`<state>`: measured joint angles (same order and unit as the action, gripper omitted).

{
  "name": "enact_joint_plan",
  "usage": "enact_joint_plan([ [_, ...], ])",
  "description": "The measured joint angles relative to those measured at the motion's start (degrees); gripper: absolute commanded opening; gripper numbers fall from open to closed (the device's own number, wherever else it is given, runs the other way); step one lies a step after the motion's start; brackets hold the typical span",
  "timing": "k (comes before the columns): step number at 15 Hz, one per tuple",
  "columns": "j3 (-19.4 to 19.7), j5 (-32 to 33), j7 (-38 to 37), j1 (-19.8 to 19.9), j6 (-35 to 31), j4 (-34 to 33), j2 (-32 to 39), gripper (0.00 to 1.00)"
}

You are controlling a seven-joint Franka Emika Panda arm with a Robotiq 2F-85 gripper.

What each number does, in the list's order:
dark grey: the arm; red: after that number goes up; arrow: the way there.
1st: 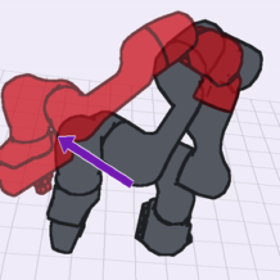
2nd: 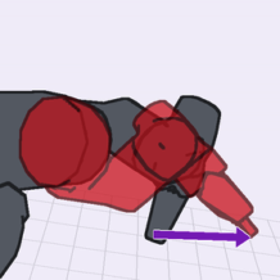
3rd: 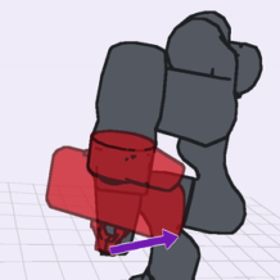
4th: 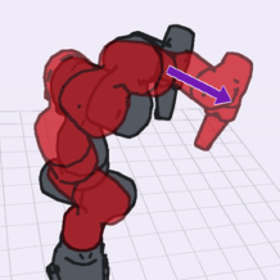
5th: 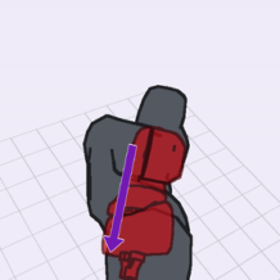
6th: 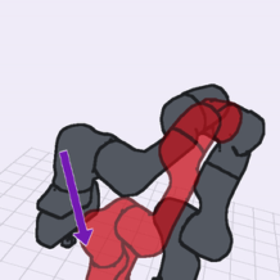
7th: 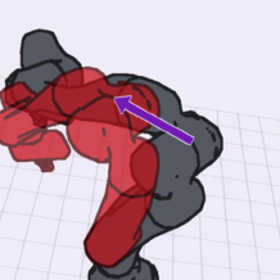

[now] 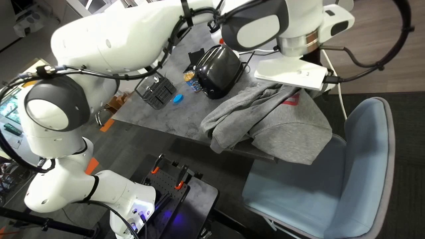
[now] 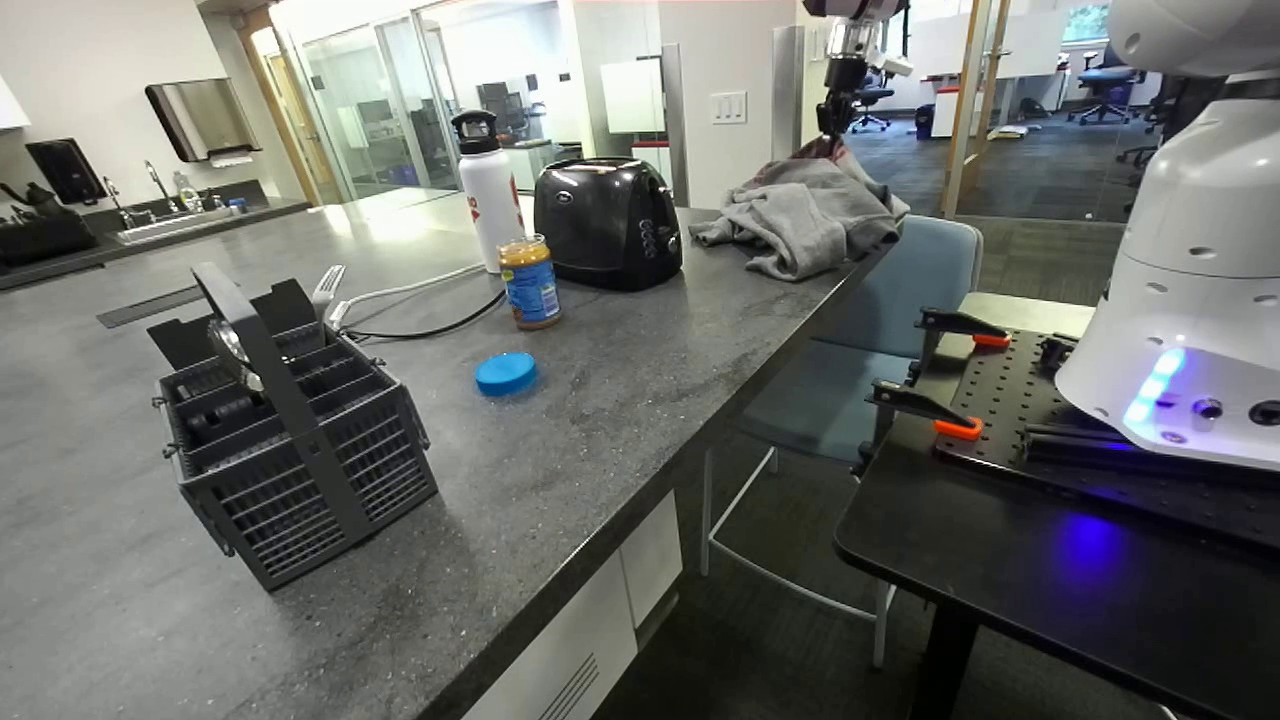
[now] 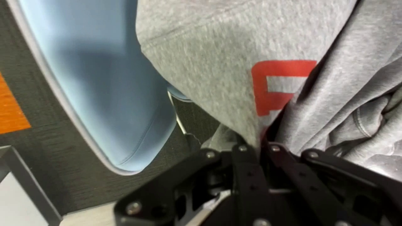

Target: Remove the fleece from the table and put on the blue chair

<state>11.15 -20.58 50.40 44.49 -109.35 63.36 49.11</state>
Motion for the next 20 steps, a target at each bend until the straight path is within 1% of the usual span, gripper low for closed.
enact_joint_plan([
  [3, 2.3, 2.4, 0.0, -1.1, -3.4, 4.3, -5.7, 0.01],
  [7, 4.8, 5.9, 0.0, -3.4, -10.0, 11.3, -13.5, 0.01],
  [13, 7.7, 10.0, 0.0, -6.4, -19.2, 21.3, -24.5, 0.01],
  [16, 8.2, 11.2, -0.5, -6.4, -21.4, 23.7, -28.8, 0.01],
  [20, 8.3, 11.4, -2.6, -5.5, -22.4, 24.3, -32.6, 0.01],
])
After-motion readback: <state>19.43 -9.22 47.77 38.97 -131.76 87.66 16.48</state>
